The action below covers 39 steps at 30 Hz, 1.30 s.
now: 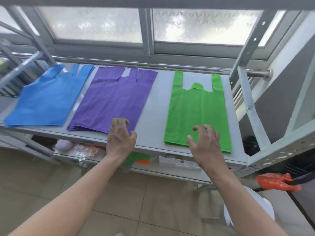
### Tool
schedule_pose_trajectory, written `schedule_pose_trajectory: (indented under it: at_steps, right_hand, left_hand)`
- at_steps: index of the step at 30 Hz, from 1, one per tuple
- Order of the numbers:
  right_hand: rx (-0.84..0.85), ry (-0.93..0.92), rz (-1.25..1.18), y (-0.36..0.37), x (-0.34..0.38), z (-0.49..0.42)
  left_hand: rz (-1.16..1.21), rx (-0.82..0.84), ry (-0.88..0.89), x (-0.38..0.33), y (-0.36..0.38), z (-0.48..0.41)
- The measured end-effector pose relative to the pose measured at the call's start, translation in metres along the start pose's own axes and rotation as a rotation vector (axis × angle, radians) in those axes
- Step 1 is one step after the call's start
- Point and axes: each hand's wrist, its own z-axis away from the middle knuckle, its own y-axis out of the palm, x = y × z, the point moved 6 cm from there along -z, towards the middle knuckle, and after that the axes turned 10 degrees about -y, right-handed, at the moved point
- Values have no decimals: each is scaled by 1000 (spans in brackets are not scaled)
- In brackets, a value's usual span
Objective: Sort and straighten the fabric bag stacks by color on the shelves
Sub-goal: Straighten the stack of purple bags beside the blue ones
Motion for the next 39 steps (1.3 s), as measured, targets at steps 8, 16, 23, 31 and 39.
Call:
schedule_pose_trajectory:
  at_steps: [8,16,23,31,39]
  right_hand:
    - [267,90,-179,101,113,-48]
    - [155,299,-49,195,182,-135]
    - [166,255,-91,201,208,-162]
    - [59,332,-433,176,145,-103]
    - [42,328,-467,159,93,-94]
  left_hand:
    - [-192,-100,-167,126,-58,-89]
    - [-203,71,-363,182,-64,-182]
    - [108,311,-327,187,-62,-211]
    - [444,652,-164,175,-44,-177]
    - [132,282,-119,169,-58,-166]
